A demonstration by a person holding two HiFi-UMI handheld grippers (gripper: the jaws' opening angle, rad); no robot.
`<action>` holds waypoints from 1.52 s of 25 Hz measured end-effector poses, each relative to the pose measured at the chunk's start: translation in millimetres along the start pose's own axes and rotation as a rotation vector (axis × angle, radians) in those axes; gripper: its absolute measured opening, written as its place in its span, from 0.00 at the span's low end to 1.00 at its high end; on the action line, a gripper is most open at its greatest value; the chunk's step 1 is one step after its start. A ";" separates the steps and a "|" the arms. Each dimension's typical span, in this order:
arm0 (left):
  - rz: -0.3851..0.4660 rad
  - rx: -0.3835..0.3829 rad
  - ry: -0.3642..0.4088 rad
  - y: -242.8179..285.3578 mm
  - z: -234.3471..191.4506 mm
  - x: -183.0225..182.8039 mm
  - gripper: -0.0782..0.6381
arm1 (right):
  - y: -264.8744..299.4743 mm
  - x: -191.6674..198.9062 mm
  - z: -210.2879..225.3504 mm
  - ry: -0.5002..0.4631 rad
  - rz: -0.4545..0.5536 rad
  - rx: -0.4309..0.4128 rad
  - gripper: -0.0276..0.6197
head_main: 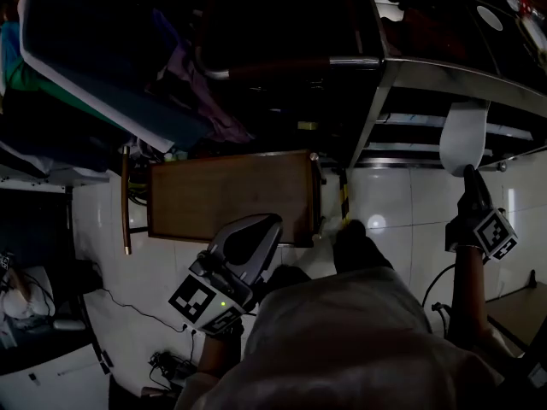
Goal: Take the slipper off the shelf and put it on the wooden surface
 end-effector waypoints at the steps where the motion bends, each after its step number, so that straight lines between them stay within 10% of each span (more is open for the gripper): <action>1: 0.017 0.001 -0.005 -12.6 -4.8 -1.3 0.10 | -14.1 7.7 -7.4 0.004 0.008 0.008 0.09; 8: -0.070 0.093 0.045 -128.6 -12.3 47.3 0.10 | -109.8 93.1 -86.0 0.020 0.058 0.055 0.09; 12: -0.064 0.160 0.027 -202.6 -15.5 66.4 0.10 | -149.7 158.9 -169.5 0.039 0.105 -0.067 0.09; 19: -0.070 0.167 0.040 -291.8 -7.3 81.4 0.10 | -208.3 274.5 -246.2 0.074 -0.055 -0.048 0.09; 30: 0.085 0.046 0.015 -307.5 27.0 54.5 0.10 | -156.8 337.5 -301.7 0.037 -0.307 -0.412 0.09; 38: 0.067 -0.070 0.017 -333.6 8.4 51.7 0.10 | -62.5 428.1 -309.6 0.052 -0.470 -0.465 0.09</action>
Point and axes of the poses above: the fingertips, and each gripper's own axes: y forward along the fingers, z to its right, x out of its underside, the point moved 4 cm from there along -y, backward along the fingers
